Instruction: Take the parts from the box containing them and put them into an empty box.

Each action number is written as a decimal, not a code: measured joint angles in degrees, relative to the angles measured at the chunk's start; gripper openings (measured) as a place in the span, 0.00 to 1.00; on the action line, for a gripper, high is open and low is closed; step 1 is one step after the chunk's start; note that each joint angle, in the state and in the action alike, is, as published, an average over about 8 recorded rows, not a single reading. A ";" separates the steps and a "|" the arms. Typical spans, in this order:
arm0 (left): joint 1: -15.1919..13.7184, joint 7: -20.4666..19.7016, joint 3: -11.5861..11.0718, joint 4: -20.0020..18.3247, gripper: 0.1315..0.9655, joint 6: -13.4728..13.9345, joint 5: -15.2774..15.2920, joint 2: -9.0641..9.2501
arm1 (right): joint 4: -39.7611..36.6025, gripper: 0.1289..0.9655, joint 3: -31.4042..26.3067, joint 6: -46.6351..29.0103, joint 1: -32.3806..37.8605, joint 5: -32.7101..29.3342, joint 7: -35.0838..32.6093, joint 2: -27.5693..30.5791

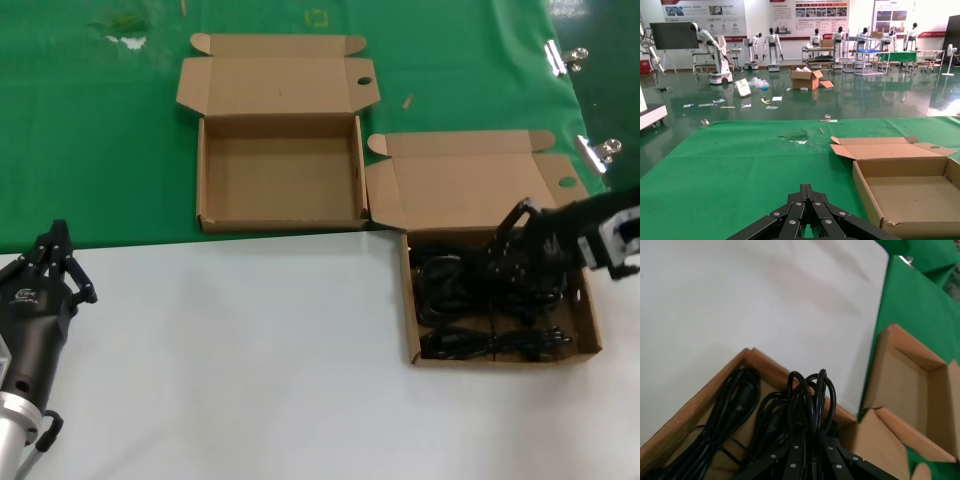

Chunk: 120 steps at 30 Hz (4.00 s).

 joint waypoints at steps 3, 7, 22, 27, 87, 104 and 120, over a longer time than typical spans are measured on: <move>0.00 0.00 0.00 0.00 0.01 0.00 0.00 0.00 | 5.03 0.05 0.09 -0.76 -1.00 0.35 5.11 1.06; 0.00 0.00 0.00 0.00 0.01 0.00 0.00 0.00 | 11.96 0.05 0.16 -1.39 -2.12 0.84 12.93 2.31; 0.00 0.00 0.00 0.00 0.01 0.00 0.00 0.00 | 12.53 0.05 0.60 1.43 2.96 2.89 21.54 -3.64; 0.00 0.00 0.00 0.00 0.01 0.00 0.00 0.00 | 4.69 0.05 0.83 4.05 6.73 3.06 16.61 -8.47; 0.00 0.00 0.00 0.00 0.01 0.00 0.00 0.00 | -4.53 0.07 -21.90 42.30 1.64 32.65 -2.20 -29.09; 0.00 0.00 0.00 0.00 0.01 0.00 0.00 0.00 | -4.83 0.25 -31.05 44.14 1.50 43.48 -4.58 -29.09; 0.00 0.00 0.00 0.00 0.01 0.00 0.00 0.00 | -7.06 0.64 -20.37 43.42 2.25 39.59 -6.24 -29.06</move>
